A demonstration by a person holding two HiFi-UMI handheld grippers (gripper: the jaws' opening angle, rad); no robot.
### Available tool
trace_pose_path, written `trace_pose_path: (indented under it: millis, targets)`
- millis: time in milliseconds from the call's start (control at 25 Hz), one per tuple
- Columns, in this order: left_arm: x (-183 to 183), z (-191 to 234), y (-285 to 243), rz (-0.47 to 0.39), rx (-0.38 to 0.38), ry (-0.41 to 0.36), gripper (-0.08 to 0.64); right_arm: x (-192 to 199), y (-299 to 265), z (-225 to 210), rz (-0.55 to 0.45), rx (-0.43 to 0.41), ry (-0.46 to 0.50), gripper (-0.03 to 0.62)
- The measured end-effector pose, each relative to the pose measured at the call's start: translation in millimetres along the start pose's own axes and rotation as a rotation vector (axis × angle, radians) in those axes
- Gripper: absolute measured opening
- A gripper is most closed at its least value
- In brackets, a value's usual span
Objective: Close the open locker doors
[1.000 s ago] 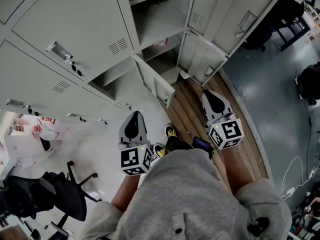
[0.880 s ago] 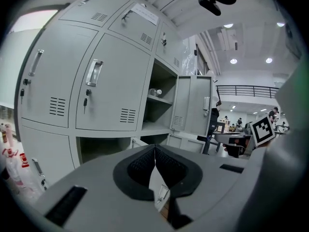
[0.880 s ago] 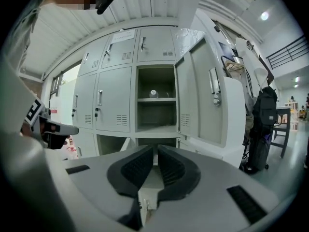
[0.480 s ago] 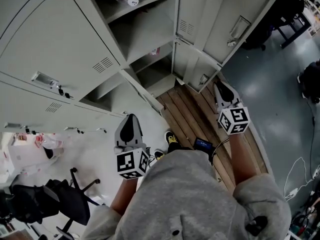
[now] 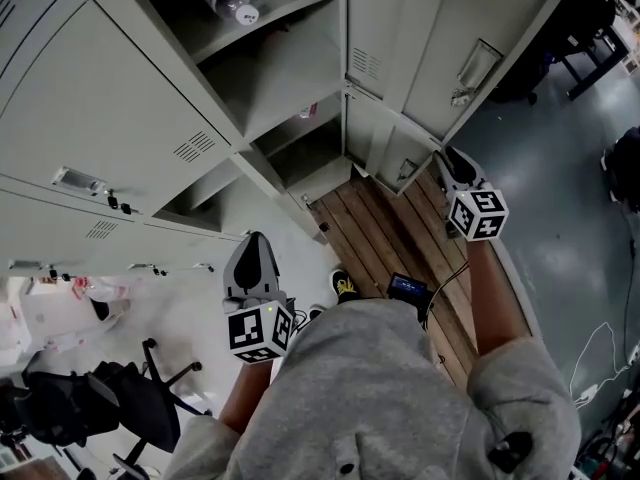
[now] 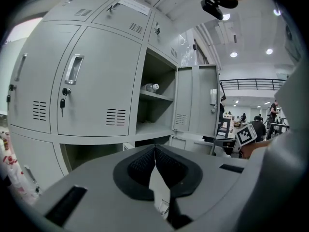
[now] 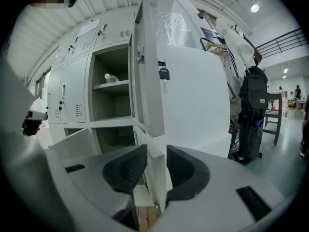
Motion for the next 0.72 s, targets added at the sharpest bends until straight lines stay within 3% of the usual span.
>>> trace_pose_path:
  millis: [280,720]
  targets:
    - [-1,6,-1,0.0,-0.023,0.0,0.011,7,-7,3,0.022,-0.024,0.028,0.114]
    - [2,2,-1,-0.011,0.012,0.012,0.011,15,16,62,0.044,-0.187,0.081,0.103]
Point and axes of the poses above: the fingertips, and each gripper's own axes: y backward along the fingers, z to its left, x out of its underside, the point moved 2 cm from there along y, backward along the fingers, and after that the axes turned 12 degrees about x, right-handed, at the moved point
